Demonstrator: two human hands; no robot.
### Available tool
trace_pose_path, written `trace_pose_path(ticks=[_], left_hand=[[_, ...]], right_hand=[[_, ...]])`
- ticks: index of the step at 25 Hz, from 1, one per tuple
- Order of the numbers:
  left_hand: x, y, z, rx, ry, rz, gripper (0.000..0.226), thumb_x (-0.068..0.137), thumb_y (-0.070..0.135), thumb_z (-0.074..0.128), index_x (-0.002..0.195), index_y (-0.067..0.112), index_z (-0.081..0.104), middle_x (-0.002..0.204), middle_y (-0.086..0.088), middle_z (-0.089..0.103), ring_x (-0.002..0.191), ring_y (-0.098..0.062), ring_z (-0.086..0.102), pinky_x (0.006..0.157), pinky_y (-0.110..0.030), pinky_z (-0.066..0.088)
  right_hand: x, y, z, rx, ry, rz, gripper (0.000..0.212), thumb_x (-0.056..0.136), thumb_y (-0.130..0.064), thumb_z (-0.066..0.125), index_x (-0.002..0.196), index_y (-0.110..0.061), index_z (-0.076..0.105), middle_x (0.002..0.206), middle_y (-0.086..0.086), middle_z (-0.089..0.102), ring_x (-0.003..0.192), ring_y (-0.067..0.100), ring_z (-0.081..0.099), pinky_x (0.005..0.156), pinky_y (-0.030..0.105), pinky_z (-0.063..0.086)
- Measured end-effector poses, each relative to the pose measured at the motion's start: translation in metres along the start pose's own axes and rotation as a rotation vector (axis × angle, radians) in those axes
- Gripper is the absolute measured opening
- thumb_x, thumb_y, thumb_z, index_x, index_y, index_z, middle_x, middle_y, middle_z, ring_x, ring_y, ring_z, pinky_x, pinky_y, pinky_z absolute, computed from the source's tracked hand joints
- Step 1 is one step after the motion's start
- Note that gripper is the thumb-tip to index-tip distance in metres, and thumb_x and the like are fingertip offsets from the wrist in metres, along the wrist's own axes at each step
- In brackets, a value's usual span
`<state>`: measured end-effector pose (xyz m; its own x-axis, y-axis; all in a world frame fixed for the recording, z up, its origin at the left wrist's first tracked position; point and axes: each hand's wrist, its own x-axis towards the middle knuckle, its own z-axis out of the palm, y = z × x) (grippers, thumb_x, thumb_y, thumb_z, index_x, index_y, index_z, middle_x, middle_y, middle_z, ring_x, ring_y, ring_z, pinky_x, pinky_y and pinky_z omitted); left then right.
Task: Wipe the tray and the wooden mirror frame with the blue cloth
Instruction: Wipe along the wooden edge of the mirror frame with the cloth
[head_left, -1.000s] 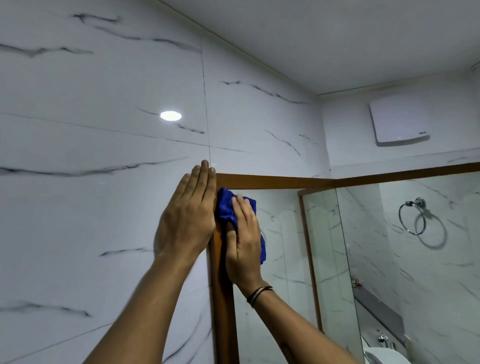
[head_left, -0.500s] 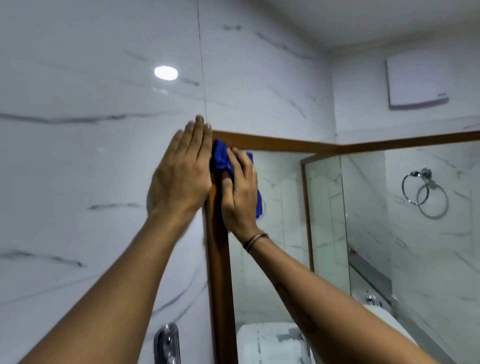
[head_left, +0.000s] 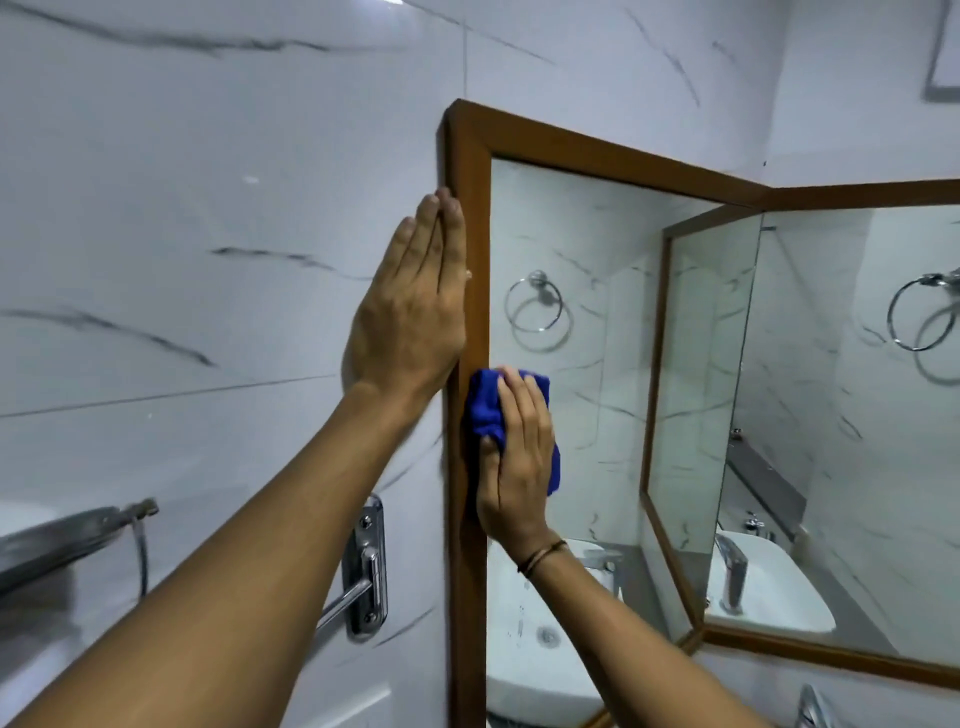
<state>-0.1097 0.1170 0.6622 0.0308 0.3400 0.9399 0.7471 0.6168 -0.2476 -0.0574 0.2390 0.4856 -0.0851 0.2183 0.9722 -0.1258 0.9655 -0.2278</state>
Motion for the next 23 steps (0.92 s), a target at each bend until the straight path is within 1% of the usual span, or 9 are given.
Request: trace_pose_path(ticks=[3, 7, 9, 12, 14, 16, 18, 21, 23], left_hand=[[-0.002, -0.001, 0.007, -0.013, 0.039, -0.001, 0.058, 0.123, 0.023, 0.022, 0.173, -0.005, 0.013, 0.182, -0.023, 0.018, 0.171, -0.031, 0.017, 0.141, -0.043, 0.020], [-0.002, 0.001, 0.003, -0.027, 0.015, 0.006, 0.059, 0.123, 0.025, 0.019, 0.174, -0.003, 0.008, 0.183, -0.022, 0.013, 0.172, -0.030, 0.013, 0.141, -0.044, 0.021], [-0.003, 0.000, 0.005, -0.042, 0.021, 0.000, 0.059, 0.123, 0.026, 0.019, 0.174, -0.003, 0.009, 0.183, -0.022, 0.014, 0.171, -0.030, 0.014, 0.140, -0.044, 0.021], [-0.015, 0.001, 0.012, -0.050, 0.042, -0.003, 0.060, 0.123, 0.027, 0.021, 0.173, -0.005, 0.011, 0.182, -0.022, 0.015, 0.171, -0.030, 0.016, 0.140, -0.044, 0.021], [-0.043, 0.008, 0.018, -0.050, 0.028, 0.000, 0.060, 0.123, 0.026, 0.023, 0.173, -0.005, 0.012, 0.182, -0.023, 0.015, 0.171, -0.031, 0.016, 0.141, -0.044, 0.020], [-0.073, 0.018, 0.019, -0.035, 0.003, 0.003, 0.058, 0.123, 0.024, 0.023, 0.172, -0.007, 0.017, 0.181, -0.024, 0.017, 0.170, -0.032, 0.018, 0.140, -0.044, 0.022], [-0.091, 0.023, 0.020, -0.025, -0.005, 0.011, 0.057, 0.123, 0.024, 0.025, 0.171, -0.007, 0.020, 0.180, -0.024, 0.020, 0.169, -0.032, 0.021, 0.138, -0.045, 0.026], [-0.093, 0.024, 0.023, 0.005, 0.029, -0.001, 0.057, 0.123, 0.023, 0.032, 0.170, -0.008, 0.024, 0.179, -0.025, 0.023, 0.168, -0.032, 0.024, 0.137, -0.045, 0.028], [-0.092, 0.024, 0.027, -0.002, 0.038, -0.005, 0.057, 0.123, 0.023, 0.032, 0.170, -0.008, 0.022, 0.180, -0.024, 0.022, 0.169, -0.032, 0.022, 0.139, -0.044, 0.025]], right_hand=[[0.024, 0.001, 0.008, 0.021, 0.087, 0.023, 0.058, 0.119, -0.038, 0.032, 0.175, -0.023, 0.029, 0.182, -0.001, 0.034, 0.172, 0.028, 0.027, 0.139, 0.048, 0.023], [-0.052, 0.002, -0.003, 0.023, -0.036, 0.018, 0.067, 0.112, -0.026, 0.042, 0.176, -0.027, 0.022, 0.184, -0.003, 0.028, 0.172, 0.030, 0.025, 0.134, 0.065, 0.031], [-0.014, 0.000, -0.001, 0.039, -0.032, -0.003, 0.067, 0.112, -0.027, 0.042, 0.176, -0.031, 0.021, 0.184, -0.006, 0.027, 0.173, 0.028, 0.025, 0.138, 0.059, 0.027], [0.043, 0.000, 0.012, 0.017, 0.099, 0.022, 0.058, 0.118, -0.039, 0.032, 0.175, -0.030, 0.025, 0.184, -0.007, 0.028, 0.172, 0.026, 0.026, 0.141, 0.046, 0.021], [-0.003, 0.006, 0.018, 0.016, 0.084, 0.070, 0.059, 0.118, -0.041, 0.031, 0.175, -0.026, 0.026, 0.184, -0.003, 0.028, 0.173, 0.027, 0.025, 0.139, 0.051, 0.024], [-0.093, 0.012, 0.011, -0.023, -0.011, 0.157, 0.063, 0.117, -0.040, 0.036, 0.176, -0.026, 0.023, 0.185, -0.001, 0.026, 0.173, 0.028, 0.025, 0.132, 0.063, 0.033], [-0.162, 0.020, -0.003, -0.060, -0.102, 0.144, 0.069, 0.113, -0.036, 0.043, 0.177, -0.028, 0.019, 0.186, -0.004, 0.022, 0.173, 0.026, 0.022, 0.125, 0.068, 0.037], [-0.125, 0.027, -0.002, -0.057, -0.135, 0.078, 0.063, 0.118, -0.041, 0.032, 0.177, -0.025, 0.020, 0.185, -0.001, 0.024, 0.174, 0.029, 0.021, 0.132, 0.064, 0.032], [-0.085, 0.029, 0.007, -0.066, -0.053, 0.060, 0.062, 0.118, -0.044, 0.027, 0.176, -0.023, 0.023, 0.184, 0.003, 0.028, 0.173, 0.032, 0.023, 0.139, 0.055, 0.023]])
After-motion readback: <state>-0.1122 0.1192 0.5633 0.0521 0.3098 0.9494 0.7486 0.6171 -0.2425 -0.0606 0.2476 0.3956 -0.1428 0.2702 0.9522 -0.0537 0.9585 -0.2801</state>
